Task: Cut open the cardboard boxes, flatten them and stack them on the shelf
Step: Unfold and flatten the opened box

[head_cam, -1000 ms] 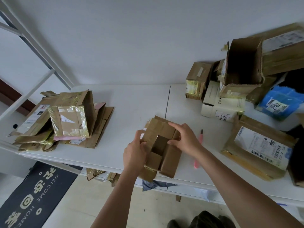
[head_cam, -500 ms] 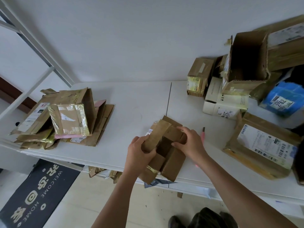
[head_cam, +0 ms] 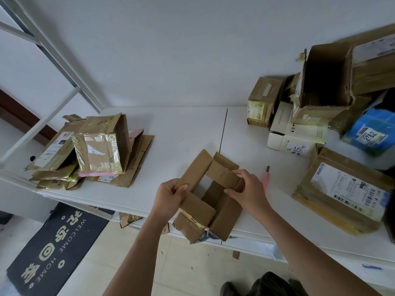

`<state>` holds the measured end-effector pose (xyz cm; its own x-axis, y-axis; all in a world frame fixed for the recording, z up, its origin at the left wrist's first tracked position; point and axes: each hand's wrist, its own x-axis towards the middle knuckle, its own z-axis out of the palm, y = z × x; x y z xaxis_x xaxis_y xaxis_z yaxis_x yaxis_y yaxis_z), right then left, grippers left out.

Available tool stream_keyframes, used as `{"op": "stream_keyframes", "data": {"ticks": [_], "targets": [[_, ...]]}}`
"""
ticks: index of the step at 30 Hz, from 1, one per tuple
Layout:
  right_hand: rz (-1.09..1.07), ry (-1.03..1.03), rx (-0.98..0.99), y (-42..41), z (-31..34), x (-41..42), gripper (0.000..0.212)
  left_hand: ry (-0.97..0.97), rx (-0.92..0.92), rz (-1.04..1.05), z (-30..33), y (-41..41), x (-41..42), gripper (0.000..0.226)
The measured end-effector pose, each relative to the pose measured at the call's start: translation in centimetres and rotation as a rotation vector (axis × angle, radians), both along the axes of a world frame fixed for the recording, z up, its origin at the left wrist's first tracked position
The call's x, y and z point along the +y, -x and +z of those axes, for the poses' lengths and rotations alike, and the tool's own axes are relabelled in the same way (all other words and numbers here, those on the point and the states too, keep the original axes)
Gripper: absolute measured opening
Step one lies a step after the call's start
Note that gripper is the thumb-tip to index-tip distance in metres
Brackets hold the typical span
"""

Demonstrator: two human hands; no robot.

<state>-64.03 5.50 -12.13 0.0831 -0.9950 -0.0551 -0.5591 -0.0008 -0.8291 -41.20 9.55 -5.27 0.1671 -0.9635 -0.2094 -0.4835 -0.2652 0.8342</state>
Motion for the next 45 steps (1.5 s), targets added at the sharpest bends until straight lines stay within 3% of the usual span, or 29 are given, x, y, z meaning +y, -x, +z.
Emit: {"op": "stream_keyframes", "data": {"ticks": [5,9,12,14,17,22,25,30,35,38,40,43,45], "targets": [[-0.054,0.132,0.081,-0.1,0.9,0.3,0.072,-0.002,-0.008,-0.132,1.6,0.2,-0.2,0.024],[0.157,0.018,0.059,0.0,2.1,0.0,0.056,0.020,-0.065,-0.148,2.7,0.3,-0.6,0.037],[0.193,-0.086,-0.068,0.0,3.3,0.1,0.024,0.074,-0.063,-0.003,2.7,0.3,-0.8,0.033],[0.174,-0.126,-0.096,0.1,3.6,0.5,0.023,0.110,-0.105,0.222,2.6,0.2,-0.6,0.003],[0.137,-0.145,-0.115,0.2,3.9,1.0,0.026,0.128,-0.191,0.407,1.7,0.1,-0.2,0.054],[0.061,-0.100,-0.102,-0.6,4.9,1.2,0.030,0.005,-0.292,0.353,0.6,1.0,0.4,0.110],[0.003,-0.046,-0.087,-1.1,5.6,1.1,0.035,-0.058,-0.396,0.319,0.5,1.6,0.8,0.128],[-0.028,-0.007,-0.133,-2.0,6.2,0.9,0.035,-0.181,-0.365,0.276,0.3,2.3,0.6,0.139],[-0.063,-0.171,-0.250,-1.6,6.4,0.7,0.032,-0.108,-0.086,0.061,0.7,2.0,0.7,0.115],[-0.134,-0.365,-0.506,-1.2,6.6,0.5,0.023,0.037,-0.055,-0.062,1.5,2.0,0.8,0.059],[-0.141,-0.463,-0.821,-1.2,6.9,0.4,0.020,0.139,-0.097,-0.109,2.0,2.0,0.7,0.028],[-0.128,-0.574,-1.198,-1.6,6.7,0.3,0.028,0.296,-0.260,-0.218,1.9,1.9,0.5,0.034],[-0.134,-0.629,-1.210,-1.8,6.0,0.3,0.031,0.309,-0.427,-0.314,0.9,1.5,0.3,0.042]]}}
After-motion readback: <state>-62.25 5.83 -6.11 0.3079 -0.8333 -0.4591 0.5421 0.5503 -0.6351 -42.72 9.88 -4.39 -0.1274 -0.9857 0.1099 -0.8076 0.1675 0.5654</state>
